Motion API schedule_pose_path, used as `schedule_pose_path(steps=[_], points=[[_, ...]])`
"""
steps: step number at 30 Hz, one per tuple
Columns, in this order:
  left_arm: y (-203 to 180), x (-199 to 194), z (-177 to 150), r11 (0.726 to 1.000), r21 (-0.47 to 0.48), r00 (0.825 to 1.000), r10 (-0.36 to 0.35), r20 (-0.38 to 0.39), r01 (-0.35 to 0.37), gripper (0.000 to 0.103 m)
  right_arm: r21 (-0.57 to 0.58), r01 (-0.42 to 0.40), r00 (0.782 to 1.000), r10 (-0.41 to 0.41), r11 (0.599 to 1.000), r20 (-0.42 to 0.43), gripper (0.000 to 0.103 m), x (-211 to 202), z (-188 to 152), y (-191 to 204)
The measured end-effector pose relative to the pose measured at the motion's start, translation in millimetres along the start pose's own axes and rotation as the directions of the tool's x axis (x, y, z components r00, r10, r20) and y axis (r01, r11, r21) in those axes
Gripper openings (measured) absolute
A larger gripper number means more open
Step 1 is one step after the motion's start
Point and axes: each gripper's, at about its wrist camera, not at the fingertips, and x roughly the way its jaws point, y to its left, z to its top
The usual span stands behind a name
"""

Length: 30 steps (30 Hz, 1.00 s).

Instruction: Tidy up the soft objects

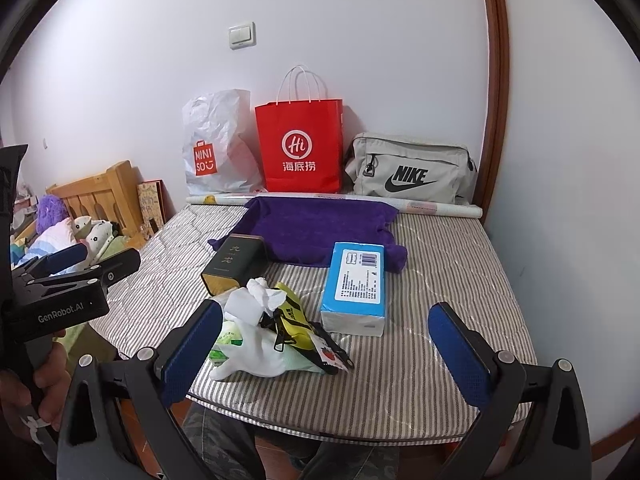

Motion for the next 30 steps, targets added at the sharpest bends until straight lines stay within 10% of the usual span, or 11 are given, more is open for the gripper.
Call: schedule_pose_path(steps=[30], points=[[-2.1, -2.1, -0.2, 1.0, 0.0, 1.0, 0.003, -0.007, -0.003, 0.103, 0.004, -0.001, 1.0, 0.001, 1.0, 0.003, 0.102, -0.6, 0.0, -3.6]])
